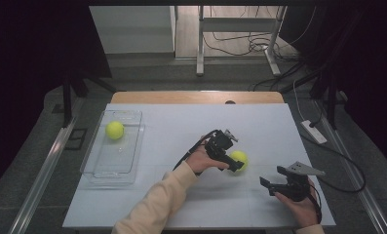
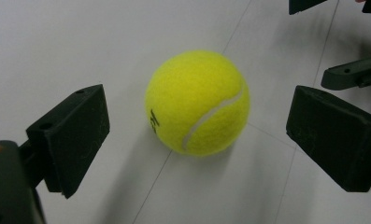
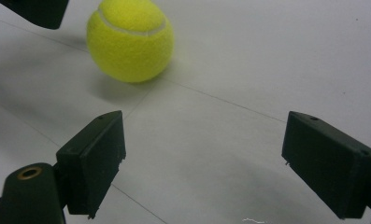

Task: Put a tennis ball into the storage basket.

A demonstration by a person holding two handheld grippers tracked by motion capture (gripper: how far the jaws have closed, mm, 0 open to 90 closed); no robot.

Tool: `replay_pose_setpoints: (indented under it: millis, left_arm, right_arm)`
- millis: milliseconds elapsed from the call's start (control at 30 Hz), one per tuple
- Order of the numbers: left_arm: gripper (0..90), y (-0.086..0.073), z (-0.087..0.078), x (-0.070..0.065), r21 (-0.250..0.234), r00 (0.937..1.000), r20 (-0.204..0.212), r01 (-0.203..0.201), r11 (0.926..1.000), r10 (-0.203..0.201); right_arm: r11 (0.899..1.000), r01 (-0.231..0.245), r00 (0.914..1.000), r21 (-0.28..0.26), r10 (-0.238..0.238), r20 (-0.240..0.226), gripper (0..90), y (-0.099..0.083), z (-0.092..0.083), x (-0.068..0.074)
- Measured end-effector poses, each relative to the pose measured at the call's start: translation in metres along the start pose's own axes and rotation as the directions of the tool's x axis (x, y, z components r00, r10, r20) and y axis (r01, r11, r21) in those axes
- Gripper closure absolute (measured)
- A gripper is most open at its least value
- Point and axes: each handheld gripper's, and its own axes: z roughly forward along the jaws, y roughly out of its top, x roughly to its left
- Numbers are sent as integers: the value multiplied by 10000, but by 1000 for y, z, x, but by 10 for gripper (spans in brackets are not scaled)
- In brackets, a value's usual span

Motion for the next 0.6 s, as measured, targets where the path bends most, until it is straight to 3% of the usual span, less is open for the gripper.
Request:
replay_pose_setpoints:
  millis: [600]
  left_arm:
    - [80,3,26,0,246,10000,39,16,9997,-17]
  right_arm:
    - [10000,-26,10000,35,26,9,135,-1,0,-1]
